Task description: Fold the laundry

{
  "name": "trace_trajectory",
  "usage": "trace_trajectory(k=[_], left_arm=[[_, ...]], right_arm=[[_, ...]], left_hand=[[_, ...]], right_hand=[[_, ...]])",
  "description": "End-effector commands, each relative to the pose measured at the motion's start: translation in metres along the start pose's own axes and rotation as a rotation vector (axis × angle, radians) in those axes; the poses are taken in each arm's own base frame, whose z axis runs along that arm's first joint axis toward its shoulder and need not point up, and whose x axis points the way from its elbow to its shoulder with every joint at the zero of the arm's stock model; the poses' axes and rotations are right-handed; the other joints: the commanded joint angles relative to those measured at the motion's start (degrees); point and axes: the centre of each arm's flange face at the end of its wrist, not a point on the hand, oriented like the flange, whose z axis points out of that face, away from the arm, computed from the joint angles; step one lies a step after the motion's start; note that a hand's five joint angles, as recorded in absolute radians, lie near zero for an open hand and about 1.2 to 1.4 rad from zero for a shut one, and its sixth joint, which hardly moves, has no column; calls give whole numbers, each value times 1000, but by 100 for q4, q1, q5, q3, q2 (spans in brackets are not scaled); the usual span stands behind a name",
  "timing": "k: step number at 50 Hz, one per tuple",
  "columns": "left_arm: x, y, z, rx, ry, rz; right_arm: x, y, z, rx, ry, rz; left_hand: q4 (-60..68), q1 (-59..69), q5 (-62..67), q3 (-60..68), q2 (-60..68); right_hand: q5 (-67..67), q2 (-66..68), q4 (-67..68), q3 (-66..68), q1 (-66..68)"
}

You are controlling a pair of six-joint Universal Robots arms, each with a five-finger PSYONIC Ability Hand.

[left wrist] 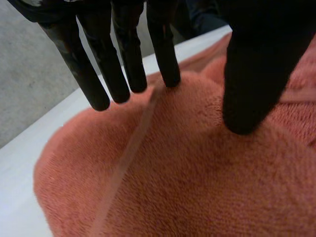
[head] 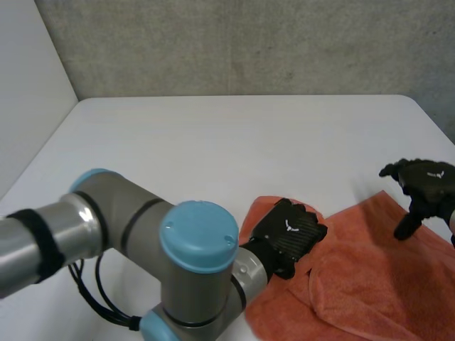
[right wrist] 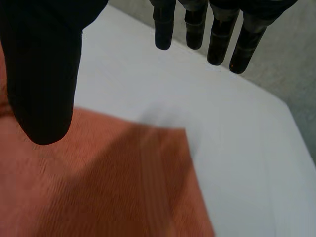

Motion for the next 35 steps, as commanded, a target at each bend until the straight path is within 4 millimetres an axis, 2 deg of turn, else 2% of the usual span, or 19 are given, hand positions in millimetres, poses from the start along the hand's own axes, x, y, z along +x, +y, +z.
trace_trajectory(k=[1,5,8,10,11,14,16,17,18,19,23,26,35], left_arm=[[-12,7,16,24,-101,39],[-17,10,18,22,-123,38],[-34,13,19,9,-159,37],[-37,13,18,8,-167,38],[-48,9,17,16,-195,39],[-56,3,15,32,-211,39],[-60,0,13,39,-220,31],[-61,0,13,39,-220,31],[-60,0,12,40,-218,28],[-60,-1,12,42,-217,26],[-50,1,12,41,-192,-10],[-43,1,13,47,-174,-29],[-24,25,23,-4,-122,-33]], right_arm=[[1,14,1,-13,-21,18],[2,12,1,-6,-17,17],[3,10,1,0,-14,14],[3,9,1,4,-13,12],[3,8,1,6,-12,12],[4,6,0,14,-9,11],[4,6,-1,16,-6,13],[4,5,-1,18,-6,13],[4,5,-1,18,-6,13],[4,7,-1,12,-8,15],[3,8,-1,10,-11,16],[3,9,-1,7,-12,17],[1,11,-2,1,-17,18]], left_hand=[[3208,3005,3231,3157,3151],[4454,4251,4477,4403,4397],[4539,4335,4562,4487,4482],[4539,4335,4562,4487,4482],[4539,4335,4562,4487,4482],[4539,4335,4562,4487,4482],[1880,1677,1903,1829,1823],[1867,1663,1890,1815,1810],[818,614,840,766,761],[474,270,497,422,417],[-468,-672,-445,-520,-525],[-488,-692,-465,-540,-545],[-438,-641,-415,-489,-495]], right_hand=[[-299,-232,-309,-201,-153],[-299,-232,-309,-201,-153],[-299,-232,-309,-201,-153],[-299,-232,-309,-201,-153],[-299,-232,-309,-201,-153],[-299,-232,-309,-201,-153],[-299,-232,-309,-201,-153],[-299,-232,-309,-201,-153],[-299,-232,-309,-201,-153],[-299,-232,-309,-201,-153],[-299,-232,-309,-201,-153],[-299,-232,-309,-201,-153],[-299,-232,-309,-201,-153]])
